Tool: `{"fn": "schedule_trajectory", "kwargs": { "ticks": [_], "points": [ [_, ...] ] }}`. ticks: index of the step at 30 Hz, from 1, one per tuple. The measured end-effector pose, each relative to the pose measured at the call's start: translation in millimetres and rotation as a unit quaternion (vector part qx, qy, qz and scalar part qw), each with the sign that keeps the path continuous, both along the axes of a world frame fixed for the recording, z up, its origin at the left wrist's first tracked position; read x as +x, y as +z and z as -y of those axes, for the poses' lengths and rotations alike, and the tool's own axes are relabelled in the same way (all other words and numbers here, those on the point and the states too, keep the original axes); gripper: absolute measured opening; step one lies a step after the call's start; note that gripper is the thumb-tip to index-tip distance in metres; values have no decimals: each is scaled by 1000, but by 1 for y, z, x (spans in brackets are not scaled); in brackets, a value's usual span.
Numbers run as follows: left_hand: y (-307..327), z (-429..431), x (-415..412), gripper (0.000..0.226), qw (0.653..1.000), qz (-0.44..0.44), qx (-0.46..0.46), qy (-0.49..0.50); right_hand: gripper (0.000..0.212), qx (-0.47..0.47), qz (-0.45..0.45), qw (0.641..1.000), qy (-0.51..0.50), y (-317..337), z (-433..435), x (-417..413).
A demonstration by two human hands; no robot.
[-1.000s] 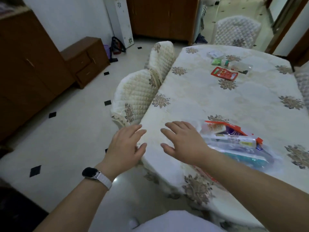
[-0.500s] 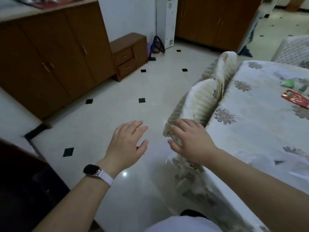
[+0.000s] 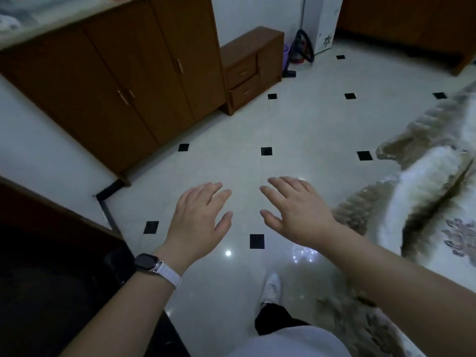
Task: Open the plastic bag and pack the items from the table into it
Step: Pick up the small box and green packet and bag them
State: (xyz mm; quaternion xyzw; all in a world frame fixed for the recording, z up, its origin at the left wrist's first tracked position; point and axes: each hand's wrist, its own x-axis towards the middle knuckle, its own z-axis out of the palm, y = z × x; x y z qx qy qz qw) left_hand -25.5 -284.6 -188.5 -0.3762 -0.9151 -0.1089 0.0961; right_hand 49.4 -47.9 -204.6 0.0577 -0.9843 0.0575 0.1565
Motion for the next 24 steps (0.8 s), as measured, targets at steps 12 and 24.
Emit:
{"fn": "schedule_trajectory", "kwargs": {
  "ticks": [12,24],
  "points": [
    [37,-80,-172,46,999,-24,-37,2,52,-10,-27,1000,-4,38,-75,-171],
    [10,-183,-355,46,994,-25,13,-106,50,34,-13,996,-85,20,-164,-306]
  ]
}}
